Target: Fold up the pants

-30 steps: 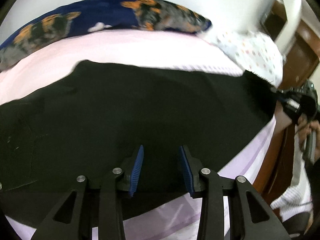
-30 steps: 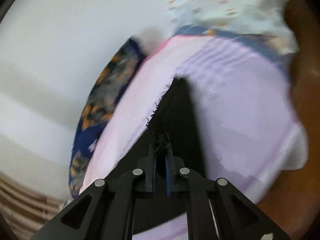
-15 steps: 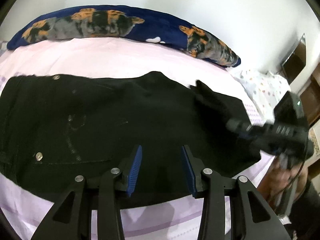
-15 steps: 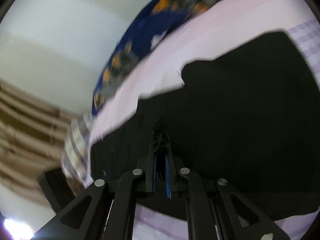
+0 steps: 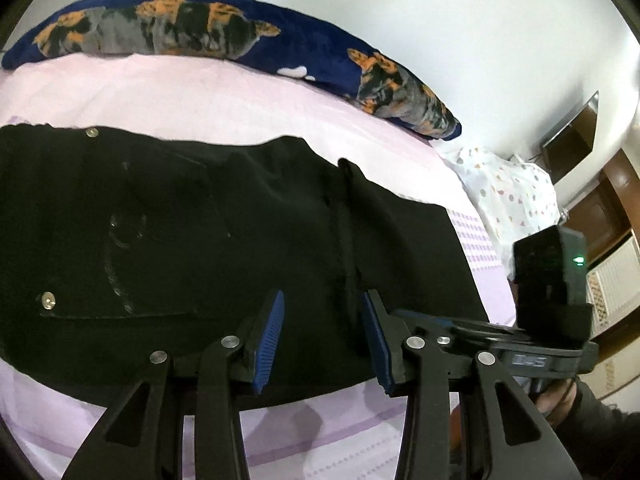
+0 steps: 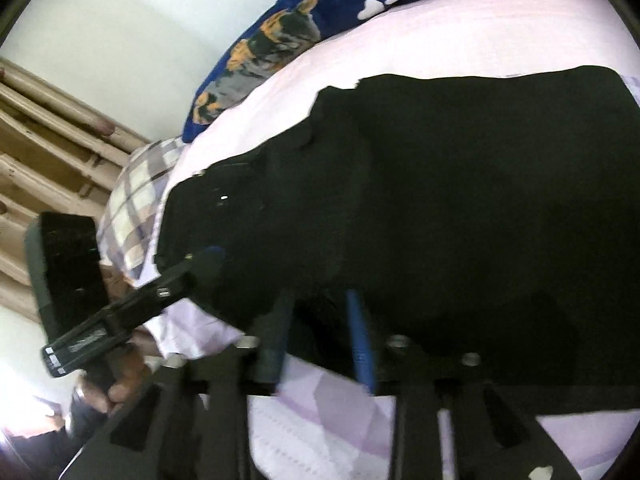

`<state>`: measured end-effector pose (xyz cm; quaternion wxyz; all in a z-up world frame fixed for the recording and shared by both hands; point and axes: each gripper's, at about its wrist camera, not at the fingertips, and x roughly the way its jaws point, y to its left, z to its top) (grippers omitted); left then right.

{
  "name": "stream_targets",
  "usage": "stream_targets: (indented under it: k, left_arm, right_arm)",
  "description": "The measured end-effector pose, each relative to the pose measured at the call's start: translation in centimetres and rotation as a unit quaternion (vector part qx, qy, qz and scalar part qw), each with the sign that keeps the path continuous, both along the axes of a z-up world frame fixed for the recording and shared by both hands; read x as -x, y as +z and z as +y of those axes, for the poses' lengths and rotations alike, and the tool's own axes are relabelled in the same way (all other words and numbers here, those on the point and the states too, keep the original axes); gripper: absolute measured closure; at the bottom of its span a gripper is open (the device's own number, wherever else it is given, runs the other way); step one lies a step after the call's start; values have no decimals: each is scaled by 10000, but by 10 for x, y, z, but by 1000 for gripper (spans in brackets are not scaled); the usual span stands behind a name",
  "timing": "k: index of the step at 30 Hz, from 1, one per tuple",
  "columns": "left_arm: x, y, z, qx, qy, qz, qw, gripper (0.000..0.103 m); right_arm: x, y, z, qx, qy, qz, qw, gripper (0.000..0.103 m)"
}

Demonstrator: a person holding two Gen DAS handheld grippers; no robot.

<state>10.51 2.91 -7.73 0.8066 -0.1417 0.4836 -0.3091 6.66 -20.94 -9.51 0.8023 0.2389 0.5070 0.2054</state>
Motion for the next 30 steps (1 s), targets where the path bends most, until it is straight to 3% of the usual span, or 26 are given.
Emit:
stream_targets:
  k: [5,12,16,20,28,30]
  left_arm:
    - [-2,-6,-7,317,-266,432,9982,61]
    - [-18,-28,-28,639,-544,1336,9875,61]
    - [-26,-41,-36,625,-482,1581,9843,61]
    - [-31,-49,-41,754,-435,1682,9819,61]
    - [-26,-51,-62,933,-655,1847,9762,62]
    - [-23,-53,-65,881,-610,1854,9768,78]
  right_arm:
    - [13,30,-28,33,-664,-390,9970,63]
    - [22,51,-79,-174,-1804,-728,9807,57]
    - [20,49,-90,-331,-2010,-681,9767,57]
    - [15,41,-95,-867,-2099,-507,9725,57]
    - [16,38,-102,-930,-2267,-496,9683,57]
    - [16,35,-104,-988,-2309,-455,9669,57]
